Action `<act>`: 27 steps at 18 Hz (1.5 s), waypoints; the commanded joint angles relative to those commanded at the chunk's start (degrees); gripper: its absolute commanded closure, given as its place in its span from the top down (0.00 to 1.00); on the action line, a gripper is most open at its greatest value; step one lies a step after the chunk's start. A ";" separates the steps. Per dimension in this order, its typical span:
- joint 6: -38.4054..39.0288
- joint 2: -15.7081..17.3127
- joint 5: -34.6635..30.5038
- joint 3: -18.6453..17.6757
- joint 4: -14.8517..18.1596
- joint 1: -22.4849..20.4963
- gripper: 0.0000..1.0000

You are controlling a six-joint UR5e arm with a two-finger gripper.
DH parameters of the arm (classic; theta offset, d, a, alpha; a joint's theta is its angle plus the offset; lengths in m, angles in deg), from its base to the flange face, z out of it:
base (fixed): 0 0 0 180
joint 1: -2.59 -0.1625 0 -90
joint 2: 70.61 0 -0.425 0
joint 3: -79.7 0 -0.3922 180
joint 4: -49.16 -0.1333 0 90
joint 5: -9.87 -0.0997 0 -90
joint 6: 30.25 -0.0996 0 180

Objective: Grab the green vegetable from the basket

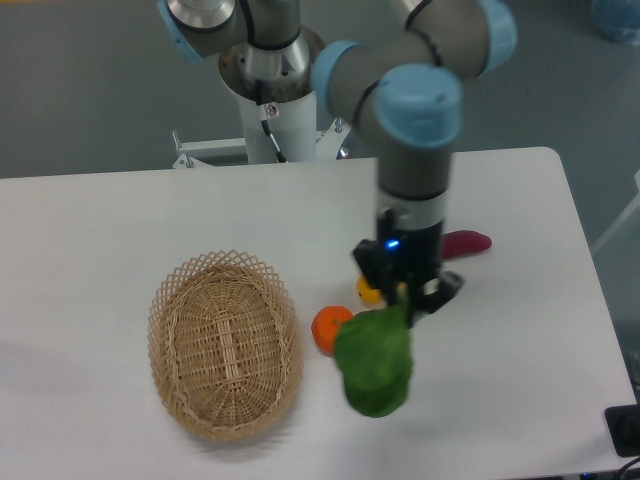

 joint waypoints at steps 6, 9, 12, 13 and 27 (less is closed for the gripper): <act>-6.00 0.17 0.27 3.42 7.21 -4.31 0.34; -6.00 0.79 0.27 3.60 7.57 -4.67 0.34; -6.00 0.88 0.27 3.69 7.57 -5.11 0.34; -6.00 0.88 0.27 3.78 7.48 -5.11 0.34; -5.92 0.88 1.32 3.87 7.39 -5.55 0.34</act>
